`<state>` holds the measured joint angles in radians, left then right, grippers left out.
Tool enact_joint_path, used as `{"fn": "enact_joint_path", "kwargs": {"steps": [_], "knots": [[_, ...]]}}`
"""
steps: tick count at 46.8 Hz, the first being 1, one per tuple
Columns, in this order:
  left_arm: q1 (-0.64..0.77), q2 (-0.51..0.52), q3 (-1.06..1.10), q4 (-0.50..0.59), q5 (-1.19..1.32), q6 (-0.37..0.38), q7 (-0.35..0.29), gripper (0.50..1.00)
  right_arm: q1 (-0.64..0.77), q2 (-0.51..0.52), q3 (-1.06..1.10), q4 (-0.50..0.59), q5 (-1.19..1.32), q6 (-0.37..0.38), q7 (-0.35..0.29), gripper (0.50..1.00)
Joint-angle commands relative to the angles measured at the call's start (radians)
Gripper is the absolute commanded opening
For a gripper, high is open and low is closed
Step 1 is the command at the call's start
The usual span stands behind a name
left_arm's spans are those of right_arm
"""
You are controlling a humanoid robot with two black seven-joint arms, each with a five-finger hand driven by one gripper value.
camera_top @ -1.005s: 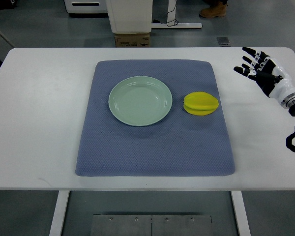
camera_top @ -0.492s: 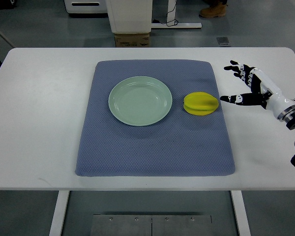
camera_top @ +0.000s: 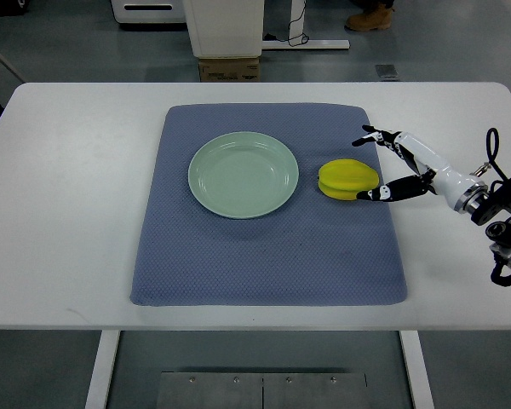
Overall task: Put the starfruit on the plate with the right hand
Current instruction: 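Close the right hand fingers around the yellow starfruit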
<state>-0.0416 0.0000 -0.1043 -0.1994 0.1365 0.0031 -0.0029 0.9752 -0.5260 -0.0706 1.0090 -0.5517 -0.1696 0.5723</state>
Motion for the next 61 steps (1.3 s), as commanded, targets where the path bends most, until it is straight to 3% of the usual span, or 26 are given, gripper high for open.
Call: {"fn": "enact_joint_path", "kwargs": {"steps": [1, 16, 61], "knots": [[0.0, 0.0, 0.0, 0.0, 0.0, 0.0, 0.0, 1.0, 0.013, 0.027, -0.017, -0.015, 0.001, -0.002, -0.014, 1.0], [0.0, 0.0, 0.0, 0.0, 0.0, 0.0, 0.0, 1.0, 0.022, 0.078, -0.023, -0.043, -0.001, -0.036, -0.074, 1.0], [0.0, 0.0, 0.0, 0.0, 0.0, 0.0, 0.0, 1.0, 0.034, 0.122, -0.089, -0.104, -0.001, -0.073, -0.121, 1.0]]}}
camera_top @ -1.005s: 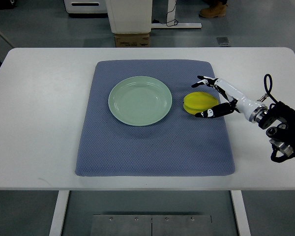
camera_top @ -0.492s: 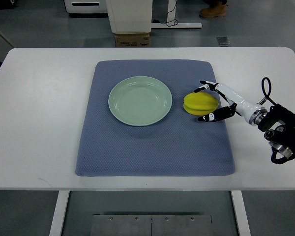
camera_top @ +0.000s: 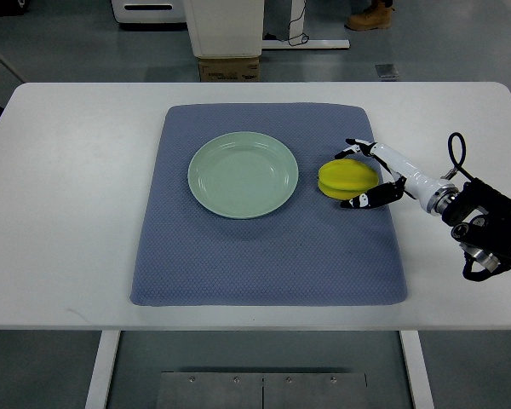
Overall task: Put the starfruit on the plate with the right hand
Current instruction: 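Close the right hand fingers around the yellow starfruit, then lift the starfruit with the right hand and carry it over the plate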
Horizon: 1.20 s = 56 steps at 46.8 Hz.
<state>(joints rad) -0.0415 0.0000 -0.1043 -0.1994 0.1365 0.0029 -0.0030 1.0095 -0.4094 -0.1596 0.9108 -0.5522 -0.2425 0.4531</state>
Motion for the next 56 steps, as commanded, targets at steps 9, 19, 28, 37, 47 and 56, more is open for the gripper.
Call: {"fn": "enact_joint_path", "kwargs": {"steps": [9, 19, 28, 37, 47, 56], "knots": [[0.0, 0.0, 0.0, 0.0, 0.0, 0.0, 0.0, 1.0, 0.001, 0.009, 0.0, -0.006, 0.001, 0.0, -0.014, 0.991], [0.0, 0.0, 0.0, 0.0, 0.0, 0.0, 0.0, 1.0, 0.0, 0.014, 0.0, -0.007, 0.001, 0.0, -0.017, 0.899], [0.0, 0.0, 0.0, 0.0, 0.0, 0.0, 0.0, 1.0, 0.0, 0.014, -0.017, -0.007, 0.0, 0.0, -0.014, 0.676], [0.0, 0.0, 0.0, 0.0, 0.0, 0.0, 0.0, 1.0, 0.011, 0.012, -0.035, -0.007, 0.003, 0.0, -0.013, 0.5], [0.0, 0.0, 0.0, 0.0, 0.0, 0.0, 0.0, 1.0, 0.027, 0.012, -0.031, -0.006, 0.034, 0.003, -0.016, 0.5], [0.0, 0.0, 0.0, 0.0, 0.0, 0.0, 0.0, 1.0, 0.04, 0.008, -0.029, -0.003, 0.066, 0.009, -0.011, 0.5]]}}
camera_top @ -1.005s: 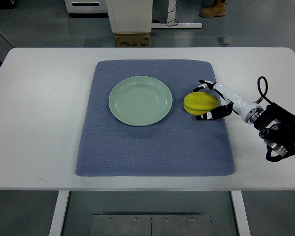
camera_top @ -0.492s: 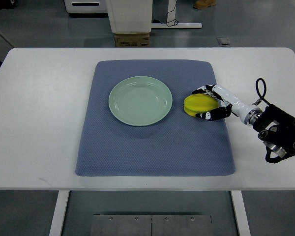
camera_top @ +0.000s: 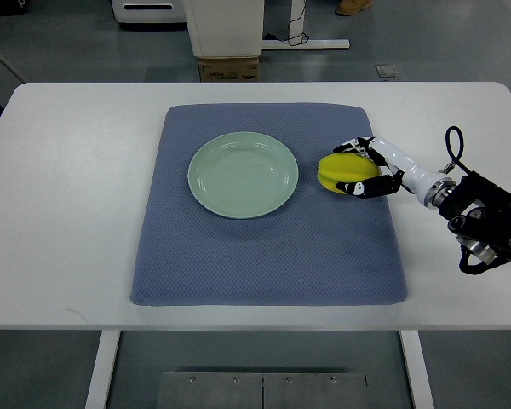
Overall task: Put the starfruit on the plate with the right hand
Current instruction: 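Lift the starfruit with the right hand and carry it over the plate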
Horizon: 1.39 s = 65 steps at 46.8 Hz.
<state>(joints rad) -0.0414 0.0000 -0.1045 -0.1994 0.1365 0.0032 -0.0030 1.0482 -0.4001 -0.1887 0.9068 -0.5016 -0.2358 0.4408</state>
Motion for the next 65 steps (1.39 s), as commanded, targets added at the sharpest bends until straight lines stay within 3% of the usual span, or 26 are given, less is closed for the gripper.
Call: {"fn": "enact_joint_path", "kwargs": {"steps": [1, 14, 29, 39, 54, 65], "knots": [[0.0, 0.0, 0.0, 0.0, 0.0, 0.0, 0.0, 1.0, 0.001, -0.002, 0.0, 0.001, 0.021, 0.004, 0.001, 0.5], [0.0, 0.0, 0.0, 0.0, 0.0, 0.0, 0.0, 1.0, 0.022, -0.019, 0.006, -0.003, 0.055, 0.018, 0.004, 0.5], [0.0, 0.0, 0.0, 0.0, 0.0, 0.0, 0.0, 1.0, 0.161, -0.135, 0.026, -0.003, 0.06, 0.154, 0.004, 0.5], [0.0, 0.0, 0.0, 0.0, 0.0, 0.0, 0.0, 1.0, 0.182, -0.126, 0.032, -0.003, 0.064, 0.184, -0.004, 0.5], [0.0, 0.0, 0.0, 0.0, 0.0, 0.0, 0.0, 1.0, 0.179, 0.033, 0.031, -0.008, 0.094, 0.181, -0.005, 0.5], [0.0, 0.0, -0.001, 0.0, 0.0, 0.0, 0.0, 1.0, 0.181, 0.168, 0.032, -0.074, 0.1, 0.181, -0.007, 0.5]]}}
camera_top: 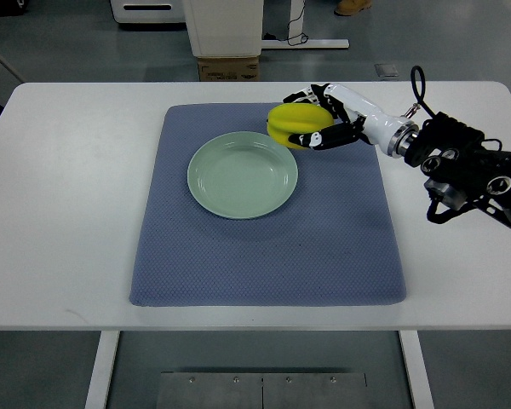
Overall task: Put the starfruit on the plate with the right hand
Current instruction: 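Lift the starfruit with the right hand and carry it over the plate, then lower the starfruit onto the plate and open the right hand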
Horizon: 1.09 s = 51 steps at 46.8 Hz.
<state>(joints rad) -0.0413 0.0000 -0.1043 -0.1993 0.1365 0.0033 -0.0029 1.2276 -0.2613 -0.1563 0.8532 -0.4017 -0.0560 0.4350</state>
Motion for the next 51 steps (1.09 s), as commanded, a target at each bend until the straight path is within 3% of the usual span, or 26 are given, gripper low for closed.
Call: {"fn": "enact_joint_path", "kwargs": {"steps": [1, 26, 49, 50, 51], "knots": [[0.0, 0.0, 0.0, 0.0, 0.0, 0.0, 0.0, 1.0, 0.001, 0.042, 0.0, -0.026, 0.0, 0.001, -0.001, 0.5], [0.0, 0.0, 0.0, 0.0, 0.0, 0.0, 0.0, 1.0, -0.023, 0.24, -0.012, -0.168, 0.0, 0.002, -0.004, 0.5], [0.0, 0.0, 0.0, 0.0, 0.0, 0.0, 0.0, 1.0, -0.089, 0.261, -0.003, -0.197, 0.0, -0.002, -0.036, 0.5], [0.0, 0.0, 0.0, 0.0, 0.0, 0.0, 0.0, 1.0, -0.092, 0.261, -0.002, -0.197, 0.0, -0.004, -0.036, 0.524], [0.0, 0.0, 0.0, 0.0, 0.0, 0.0, 0.0, 1.0, -0.097, 0.261, 0.0, -0.197, 0.001, -0.004, -0.036, 0.581]]}}
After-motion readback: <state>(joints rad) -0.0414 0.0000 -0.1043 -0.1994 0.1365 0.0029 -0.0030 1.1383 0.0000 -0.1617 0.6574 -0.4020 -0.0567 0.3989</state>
